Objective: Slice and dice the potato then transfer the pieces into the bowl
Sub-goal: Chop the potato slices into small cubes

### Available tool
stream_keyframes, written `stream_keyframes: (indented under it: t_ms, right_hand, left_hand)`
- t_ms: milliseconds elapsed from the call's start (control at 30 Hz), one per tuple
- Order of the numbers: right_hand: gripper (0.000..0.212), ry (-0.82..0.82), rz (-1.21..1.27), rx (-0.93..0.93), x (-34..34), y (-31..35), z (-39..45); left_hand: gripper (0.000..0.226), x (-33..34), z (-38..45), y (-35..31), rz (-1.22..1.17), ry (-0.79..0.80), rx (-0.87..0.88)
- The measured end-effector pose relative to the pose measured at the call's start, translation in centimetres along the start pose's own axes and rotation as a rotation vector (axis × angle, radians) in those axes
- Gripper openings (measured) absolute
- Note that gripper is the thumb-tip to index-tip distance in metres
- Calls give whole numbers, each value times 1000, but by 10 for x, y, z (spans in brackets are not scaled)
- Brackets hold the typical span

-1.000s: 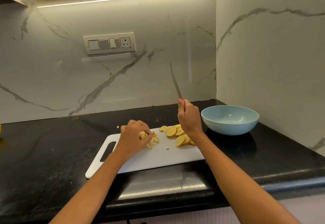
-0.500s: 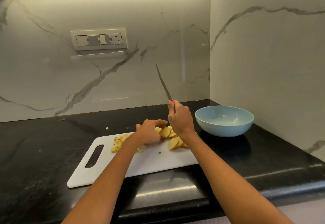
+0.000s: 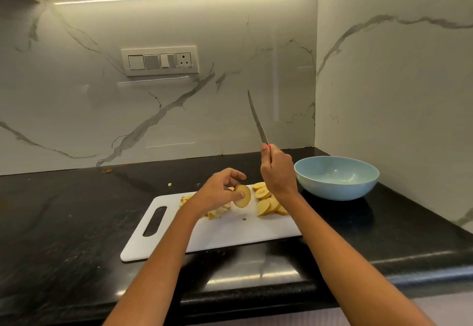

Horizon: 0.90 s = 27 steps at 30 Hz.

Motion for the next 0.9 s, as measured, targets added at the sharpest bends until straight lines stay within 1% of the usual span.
stream_keyframes:
  t_ms: [100,167,233,300,367,433,500,600,667,767,833,900]
  right_hand:
    - [32,-12,9,17,-4,0,-2]
    - [31,-8,11,22,-5,1,-4]
    - [31,-2,12,25,-5,2,-4]
    - [31,2,13,26,-5,2,-5]
    - [32,4,5,29,-5,3,-5]
    - [32,9,4,44,-5,3,-6]
    - [31,25,-1,71,-5,4,-7]
    - [26,99,3,154,-3,2,-13]
    - [27,174,11,233,1,1,-20]
    - [33,297,-117,281,4,6,-40]
    - [36,337,-256,254,1,15,-58]
    - [35,396,-441,196,-1,27,-77]
  left_hand:
    - [30,10,-12,1,-71,137,-60]
    - [23,17,-19,1,-29,177,-62]
    - [16,13,-20,3,156,86,-7]
    - [18,6,-24,5,339,-9,23]
    - [24,3,-29,8,346,-38,24]
    - [28,3,-35,9,310,-19,20]
    - [33,5,-39,11,339,3,16]
    - [40,7,-44,14,369,-14,3]
    - [41,6,-45,13,359,-53,7]
    - [40,6,-46,12,375,-97,18]
    - [40,5,-47,12,377,-116,21]
    - [40,5,-47,14,370,-137,24]
Point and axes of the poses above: each hand's wrist, its own z-axis towards the middle knuckle, its own x-axis out of the palm, y = z × x, the point moved 8 cm from there along z, towards the middle knuckle, and after that the axes turned 2 degrees about y, right-handed, at the moved point
